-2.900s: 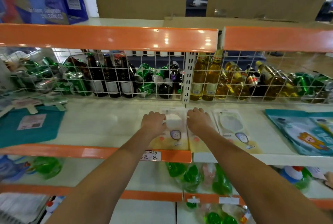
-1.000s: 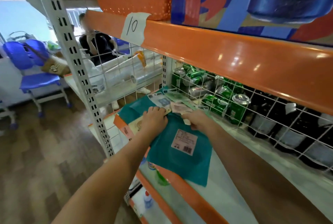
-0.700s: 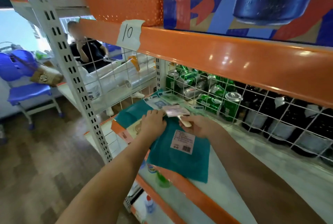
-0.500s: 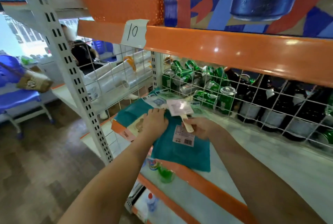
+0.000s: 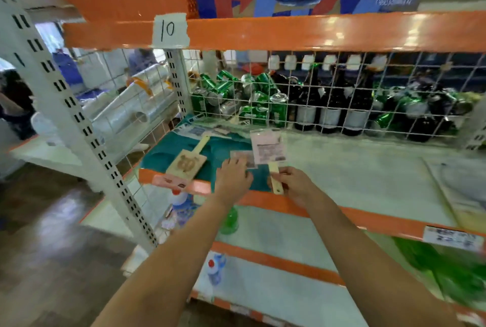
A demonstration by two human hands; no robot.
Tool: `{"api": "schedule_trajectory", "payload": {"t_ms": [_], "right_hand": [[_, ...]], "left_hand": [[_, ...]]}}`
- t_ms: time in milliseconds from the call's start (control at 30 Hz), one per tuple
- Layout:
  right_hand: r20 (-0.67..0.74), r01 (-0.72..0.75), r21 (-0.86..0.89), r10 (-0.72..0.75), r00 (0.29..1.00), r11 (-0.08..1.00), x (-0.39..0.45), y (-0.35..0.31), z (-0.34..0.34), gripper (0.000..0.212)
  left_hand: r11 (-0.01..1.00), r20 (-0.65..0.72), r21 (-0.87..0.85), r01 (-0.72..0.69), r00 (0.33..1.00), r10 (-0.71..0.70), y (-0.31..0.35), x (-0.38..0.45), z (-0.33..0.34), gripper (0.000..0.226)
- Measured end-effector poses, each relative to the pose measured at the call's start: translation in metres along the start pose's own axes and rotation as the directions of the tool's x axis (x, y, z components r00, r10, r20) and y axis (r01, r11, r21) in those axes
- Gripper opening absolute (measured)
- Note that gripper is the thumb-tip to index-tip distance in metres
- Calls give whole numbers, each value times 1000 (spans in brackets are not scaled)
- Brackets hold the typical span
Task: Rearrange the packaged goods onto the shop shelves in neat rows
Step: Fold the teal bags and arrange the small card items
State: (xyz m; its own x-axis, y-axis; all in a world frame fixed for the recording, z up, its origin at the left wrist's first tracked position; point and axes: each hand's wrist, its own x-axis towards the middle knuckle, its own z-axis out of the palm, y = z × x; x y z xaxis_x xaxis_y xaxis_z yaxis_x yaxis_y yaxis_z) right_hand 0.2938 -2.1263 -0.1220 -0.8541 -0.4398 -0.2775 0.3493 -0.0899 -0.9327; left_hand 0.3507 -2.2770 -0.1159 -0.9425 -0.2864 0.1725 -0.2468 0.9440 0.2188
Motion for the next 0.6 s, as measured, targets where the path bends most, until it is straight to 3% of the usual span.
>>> {"api": "schedule_trajectory", "payload": {"t_ms": [133, 333, 600], "right_hand": [[-108, 45, -65, -52, 993, 997, -33, 13, -28, 13], [-130, 56, -36, -60, 990, 998, -86, 20, -70, 10], [-129, 22, -23, -25, 991, 999, -164, 44, -130, 14]], "left_hand": [[993, 51, -110, -36, 998, 42, 29, -18, 10, 39], [949, 35, -311, -43, 998, 57, 78, -46, 16, 32], [668, 283, -693, 270, 955, -92, 158, -91, 32, 32]]}}
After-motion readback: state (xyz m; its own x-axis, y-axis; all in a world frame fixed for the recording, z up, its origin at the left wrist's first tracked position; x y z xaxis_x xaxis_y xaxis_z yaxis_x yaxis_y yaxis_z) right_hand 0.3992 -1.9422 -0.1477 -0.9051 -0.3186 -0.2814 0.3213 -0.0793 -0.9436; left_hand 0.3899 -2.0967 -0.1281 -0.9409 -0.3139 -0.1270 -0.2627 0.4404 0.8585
